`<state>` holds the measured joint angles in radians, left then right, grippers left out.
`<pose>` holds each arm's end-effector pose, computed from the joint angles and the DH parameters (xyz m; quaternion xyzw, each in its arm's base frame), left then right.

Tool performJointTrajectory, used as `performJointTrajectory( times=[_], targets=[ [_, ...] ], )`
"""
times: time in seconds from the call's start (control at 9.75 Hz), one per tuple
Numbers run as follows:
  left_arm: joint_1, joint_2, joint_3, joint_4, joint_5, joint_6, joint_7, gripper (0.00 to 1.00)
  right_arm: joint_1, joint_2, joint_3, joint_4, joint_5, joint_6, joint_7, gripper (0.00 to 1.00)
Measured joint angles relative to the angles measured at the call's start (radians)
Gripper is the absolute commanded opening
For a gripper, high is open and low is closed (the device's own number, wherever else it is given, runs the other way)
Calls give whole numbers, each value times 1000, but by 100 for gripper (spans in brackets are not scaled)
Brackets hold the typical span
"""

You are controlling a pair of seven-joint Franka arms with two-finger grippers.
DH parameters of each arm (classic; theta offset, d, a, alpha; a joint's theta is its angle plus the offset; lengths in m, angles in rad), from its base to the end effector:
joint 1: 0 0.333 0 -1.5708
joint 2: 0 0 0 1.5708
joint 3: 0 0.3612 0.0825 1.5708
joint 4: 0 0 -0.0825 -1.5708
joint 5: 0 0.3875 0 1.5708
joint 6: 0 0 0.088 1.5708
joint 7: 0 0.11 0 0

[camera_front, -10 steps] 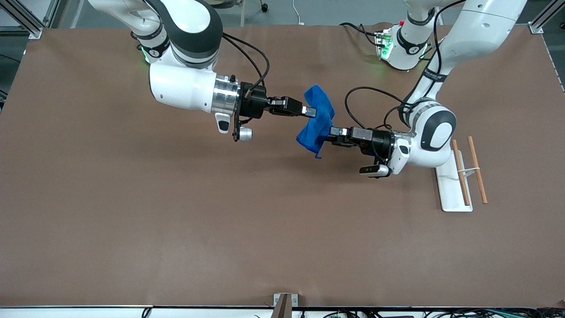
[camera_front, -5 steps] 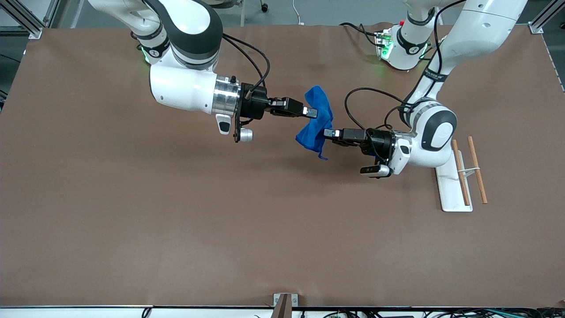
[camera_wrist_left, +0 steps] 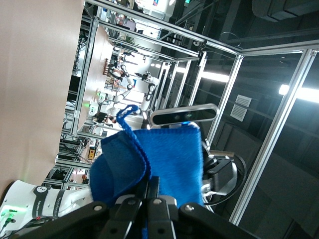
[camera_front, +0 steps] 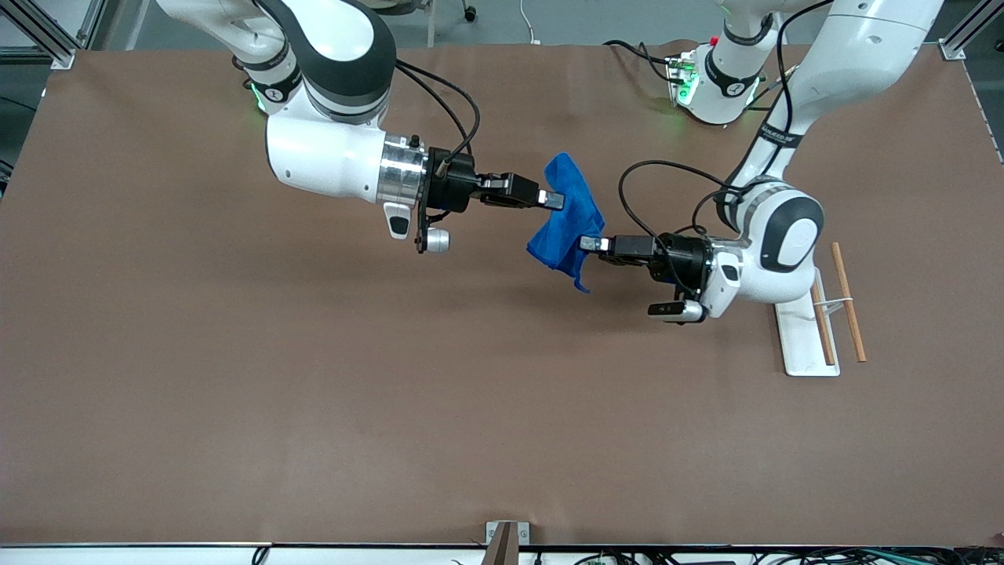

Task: Right arm passes towel to left arm to hang
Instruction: 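Open the right gripper and withdraw it while the left gripper carries towel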

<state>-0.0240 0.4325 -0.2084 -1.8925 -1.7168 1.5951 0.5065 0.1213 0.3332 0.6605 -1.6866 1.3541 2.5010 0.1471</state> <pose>0.6053 -0.2363 0.3849 0.6399 0.0519 -0.1342 0.7549 0.5387 0.4432 0.5348 -0.7848 0.1749 0.0941 0.5871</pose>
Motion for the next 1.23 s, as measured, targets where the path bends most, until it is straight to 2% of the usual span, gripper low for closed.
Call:
performJointTrajectory(
  times=[0.1, 0.21, 0.31, 0.62, 0.82, 1.23],
  targets=[
    [21, -1, 1, 60, 85, 33, -79, 0, 0, 2, -1, -1, 0, 1, 0, 99],
    [47, -4, 2, 128, 178, 55, -197, 0, -3, 6, -6, -8, -10, 2, -1, 100],
    [76, -11, 3, 188, 267, 64, -332, 0, -14, 8, -13, -21, -55, 2, -5, 100],
    [165, -30, 12, 345, 653, 71, -636, 0, -103, 12, -24, -70, -301, -23, -2, 100],
    [211, -33, 17, 377, 867, 71, -690, 0, -158, 12, -61, -121, -489, -57, -5, 100],
    [298, -31, 25, 380, 1333, 75, -690, 0, -172, -46, -274, -146, -865, -191, -5, 100]
  ],
)
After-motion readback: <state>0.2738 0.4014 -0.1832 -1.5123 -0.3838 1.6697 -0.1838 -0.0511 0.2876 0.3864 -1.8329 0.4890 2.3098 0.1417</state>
